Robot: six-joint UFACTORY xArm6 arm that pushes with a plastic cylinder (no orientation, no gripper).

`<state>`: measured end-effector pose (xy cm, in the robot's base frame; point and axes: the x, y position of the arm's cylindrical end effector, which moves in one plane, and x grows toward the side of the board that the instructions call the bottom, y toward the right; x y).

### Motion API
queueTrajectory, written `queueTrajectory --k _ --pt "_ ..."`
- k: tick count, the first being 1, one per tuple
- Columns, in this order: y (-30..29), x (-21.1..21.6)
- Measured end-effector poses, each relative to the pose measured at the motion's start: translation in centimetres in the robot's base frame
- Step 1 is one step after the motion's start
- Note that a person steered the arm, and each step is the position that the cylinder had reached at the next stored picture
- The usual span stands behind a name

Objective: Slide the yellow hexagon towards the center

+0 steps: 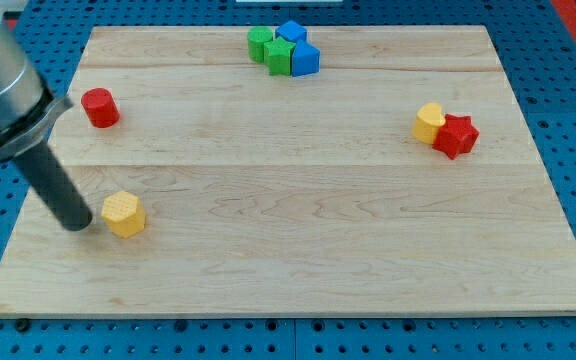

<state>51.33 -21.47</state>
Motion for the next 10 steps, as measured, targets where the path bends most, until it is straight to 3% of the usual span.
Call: queueTrajectory --k 1,3,4,5,10 --pt "3.6 -0.3" --pt "6.1 3.7" --pt "9.3 2.5" --pt "14.3 -0.6" --pt "16.7 -12.5"
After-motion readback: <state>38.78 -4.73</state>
